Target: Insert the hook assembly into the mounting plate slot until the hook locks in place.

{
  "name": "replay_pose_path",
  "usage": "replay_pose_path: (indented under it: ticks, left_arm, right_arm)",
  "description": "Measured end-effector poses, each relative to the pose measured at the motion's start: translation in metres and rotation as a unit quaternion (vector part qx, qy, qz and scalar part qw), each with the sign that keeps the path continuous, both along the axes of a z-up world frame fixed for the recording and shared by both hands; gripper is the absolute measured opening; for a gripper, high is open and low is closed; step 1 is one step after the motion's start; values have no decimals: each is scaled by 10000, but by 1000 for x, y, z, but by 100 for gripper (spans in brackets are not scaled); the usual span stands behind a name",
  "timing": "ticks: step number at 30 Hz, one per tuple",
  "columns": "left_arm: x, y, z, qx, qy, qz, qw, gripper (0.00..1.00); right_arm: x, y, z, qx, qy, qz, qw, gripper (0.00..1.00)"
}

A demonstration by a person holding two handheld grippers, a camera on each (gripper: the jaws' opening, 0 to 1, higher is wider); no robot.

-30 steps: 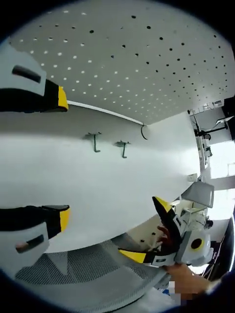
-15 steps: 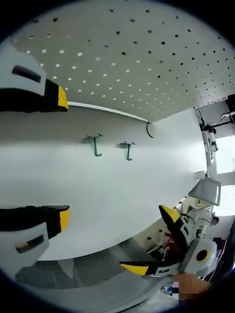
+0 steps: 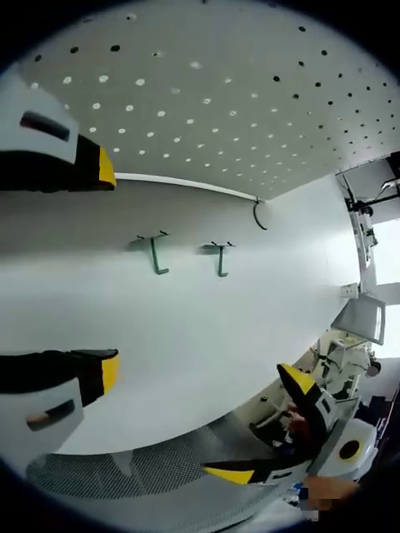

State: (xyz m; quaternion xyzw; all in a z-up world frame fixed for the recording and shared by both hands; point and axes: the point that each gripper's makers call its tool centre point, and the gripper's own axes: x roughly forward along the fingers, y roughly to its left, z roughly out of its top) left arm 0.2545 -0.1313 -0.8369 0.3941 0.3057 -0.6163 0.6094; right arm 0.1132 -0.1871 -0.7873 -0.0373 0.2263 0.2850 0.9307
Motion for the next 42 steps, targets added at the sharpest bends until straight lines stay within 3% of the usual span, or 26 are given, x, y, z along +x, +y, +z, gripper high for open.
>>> replay_pose_path:
  ticks: [21, 31, 42]
  left_arm:
    - [5, -21, -26, 206, 289, -44, 9994, 79]
    - [5, -31, -35, 107, 422, 69, 9990, 70]
    - [1, -30, -44, 201, 483, 75, 9986, 70]
  right_arm:
    - [1, -5, 0, 92, 33, -186, 9998, 74]
    - [2, -7, 1, 204, 37, -268, 9994, 74]
    - [3, -9, 2, 265, 11, -339, 9991, 73]
